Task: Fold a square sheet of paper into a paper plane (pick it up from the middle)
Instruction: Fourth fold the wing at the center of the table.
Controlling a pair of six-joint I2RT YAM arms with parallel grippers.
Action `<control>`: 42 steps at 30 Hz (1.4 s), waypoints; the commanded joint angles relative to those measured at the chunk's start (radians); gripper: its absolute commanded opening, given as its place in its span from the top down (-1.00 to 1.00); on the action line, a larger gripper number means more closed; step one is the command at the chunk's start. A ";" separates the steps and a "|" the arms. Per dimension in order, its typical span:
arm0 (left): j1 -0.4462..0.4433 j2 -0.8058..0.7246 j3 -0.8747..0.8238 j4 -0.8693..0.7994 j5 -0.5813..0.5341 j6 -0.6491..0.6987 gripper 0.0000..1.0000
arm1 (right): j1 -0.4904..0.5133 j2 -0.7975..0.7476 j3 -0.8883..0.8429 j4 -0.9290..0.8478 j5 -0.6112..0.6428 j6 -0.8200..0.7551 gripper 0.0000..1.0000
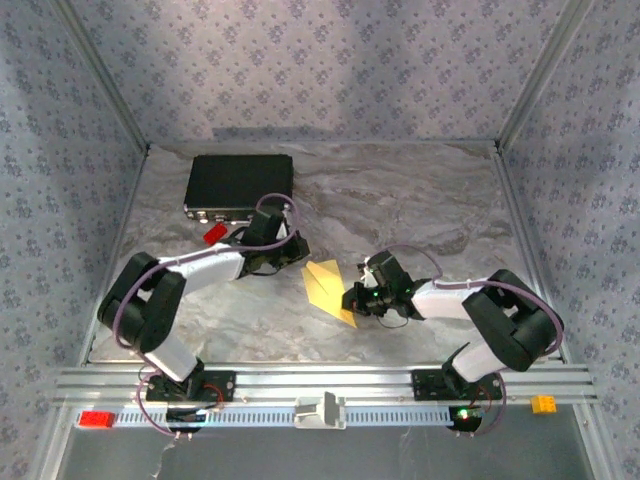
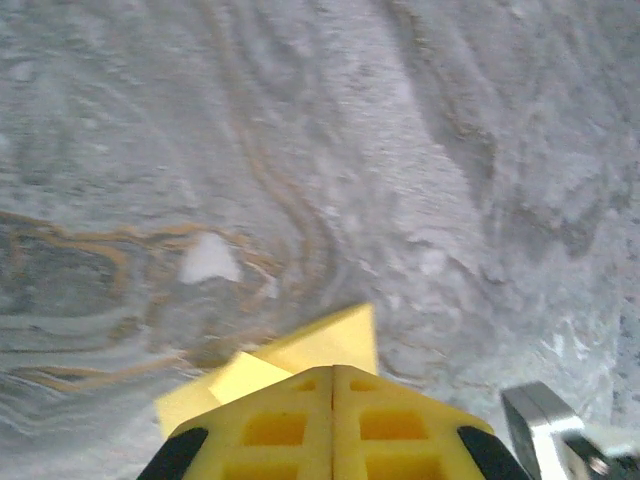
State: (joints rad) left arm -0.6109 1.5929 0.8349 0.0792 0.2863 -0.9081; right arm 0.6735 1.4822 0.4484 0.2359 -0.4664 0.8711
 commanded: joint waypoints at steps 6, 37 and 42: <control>-0.086 -0.107 -0.083 -0.036 -0.054 0.011 0.86 | 0.002 -0.156 0.055 -0.136 0.048 -0.040 0.87; -0.074 -0.501 -0.215 -0.201 -0.083 0.126 0.66 | -0.038 -0.520 0.109 -0.722 0.202 -0.102 0.65; -0.045 -0.455 -0.167 -0.207 0.017 0.175 0.67 | -0.036 -0.562 0.089 -0.715 0.228 -0.021 0.57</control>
State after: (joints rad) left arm -0.6617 1.1213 0.6216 -0.1314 0.2283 -0.7921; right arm 0.6392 0.9470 0.5293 -0.4320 -0.2741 0.8009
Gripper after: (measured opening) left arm 0.167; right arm 0.208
